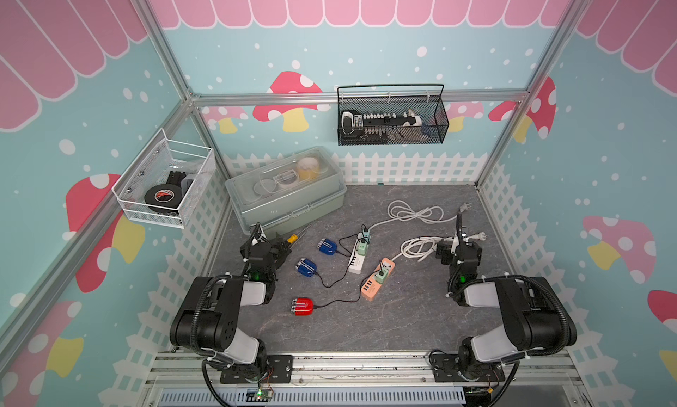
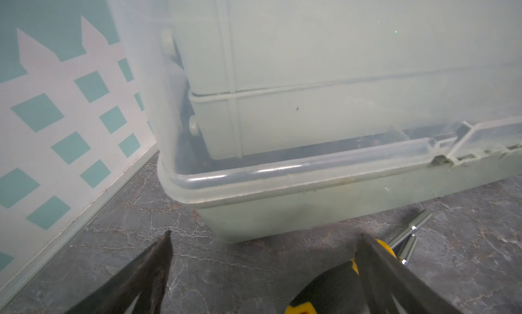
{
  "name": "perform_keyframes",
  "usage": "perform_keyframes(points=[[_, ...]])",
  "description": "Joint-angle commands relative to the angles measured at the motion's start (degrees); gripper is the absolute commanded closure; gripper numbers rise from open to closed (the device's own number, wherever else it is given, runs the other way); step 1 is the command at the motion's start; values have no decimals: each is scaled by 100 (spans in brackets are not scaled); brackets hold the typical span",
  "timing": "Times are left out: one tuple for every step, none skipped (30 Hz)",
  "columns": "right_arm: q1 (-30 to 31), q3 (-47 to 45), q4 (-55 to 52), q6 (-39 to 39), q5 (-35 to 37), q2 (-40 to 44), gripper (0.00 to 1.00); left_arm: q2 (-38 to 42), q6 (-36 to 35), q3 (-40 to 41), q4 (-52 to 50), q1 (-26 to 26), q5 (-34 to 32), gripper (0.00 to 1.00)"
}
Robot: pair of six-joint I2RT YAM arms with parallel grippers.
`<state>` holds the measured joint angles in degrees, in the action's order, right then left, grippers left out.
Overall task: Charge the electric shaver
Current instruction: Reset both arms
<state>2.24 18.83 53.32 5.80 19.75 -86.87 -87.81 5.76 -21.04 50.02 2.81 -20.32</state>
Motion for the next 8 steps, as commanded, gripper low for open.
perform_keyframes(points=[[14, 85, 34, -167, -85, -2, 1, 9, -60, -75, 142, 17, 21, 1], [14, 102, 21, -167, -87, -15, 1, 18, -55, -83, 101, 20, 27, 1], [13, 117, 16, -163, -86, -36, 1, 19, -57, -76, 104, 17, 28, 1], [13, 132, -3, -158, -98, -40, 1, 18, -51, -76, 122, 16, 21, 1], [13, 138, -21, -158, -96, -40, 1, 11, -57, -76, 133, 16, 20, 1], [14, 131, -6, -158, -102, -25, 1, 16, -56, -76, 132, 18, 19, 1], [13, 105, 22, -167, -93, -19, 1, 12, -55, -76, 131, 18, 25, 1], [13, 79, 103, -167, -100, -31, 1, 11, -54, -76, 131, 16, 19, 1]])
